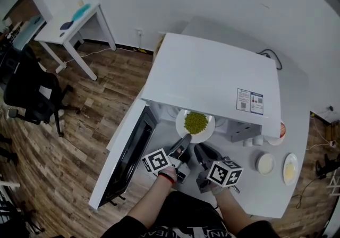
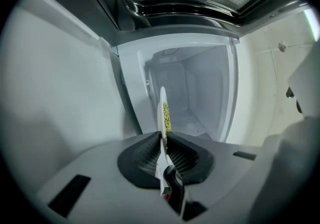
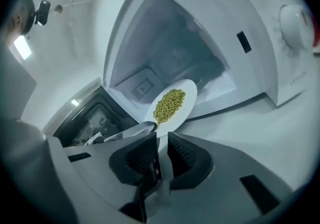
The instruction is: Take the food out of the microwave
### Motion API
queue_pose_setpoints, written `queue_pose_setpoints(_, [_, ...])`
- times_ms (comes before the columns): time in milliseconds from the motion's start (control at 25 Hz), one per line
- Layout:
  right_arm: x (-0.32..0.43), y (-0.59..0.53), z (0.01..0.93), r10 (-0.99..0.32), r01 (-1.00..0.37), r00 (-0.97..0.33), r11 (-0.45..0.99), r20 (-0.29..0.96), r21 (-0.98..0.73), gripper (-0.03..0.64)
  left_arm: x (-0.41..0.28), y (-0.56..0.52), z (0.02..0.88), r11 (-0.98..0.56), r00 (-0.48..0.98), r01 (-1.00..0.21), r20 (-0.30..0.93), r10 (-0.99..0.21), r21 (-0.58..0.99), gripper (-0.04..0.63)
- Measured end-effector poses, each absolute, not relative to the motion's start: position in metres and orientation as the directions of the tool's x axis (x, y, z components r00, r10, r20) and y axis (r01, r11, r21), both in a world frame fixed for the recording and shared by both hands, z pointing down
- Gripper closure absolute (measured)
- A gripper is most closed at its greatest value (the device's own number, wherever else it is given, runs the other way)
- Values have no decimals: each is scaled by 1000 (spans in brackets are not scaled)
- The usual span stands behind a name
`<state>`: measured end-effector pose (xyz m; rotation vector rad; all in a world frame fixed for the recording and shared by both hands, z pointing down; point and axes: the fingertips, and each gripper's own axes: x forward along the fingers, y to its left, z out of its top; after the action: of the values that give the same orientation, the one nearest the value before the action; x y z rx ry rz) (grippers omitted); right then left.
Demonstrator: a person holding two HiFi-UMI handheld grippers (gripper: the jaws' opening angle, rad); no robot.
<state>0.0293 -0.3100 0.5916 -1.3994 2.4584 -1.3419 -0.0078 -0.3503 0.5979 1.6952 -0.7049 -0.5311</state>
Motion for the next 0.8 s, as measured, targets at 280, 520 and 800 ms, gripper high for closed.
queue_pose_setpoints(280, [31,-312,589,-740,-571,-594,112,315,-813,543,-11,-345,596,-129,705,-162,24,-709,978,554])
queue_pose_setpoints(520, [35,-319,593,-766,-486,-578,43,284,-873,540,-9,-337,596,-132,716,-154,19,-698,979,555])
queue_pose_setpoints(800, [37,-327,597,-785,-438,-556,0,271,-899,540,-10,-332,597,-125,729,-147,22,-684,981,557])
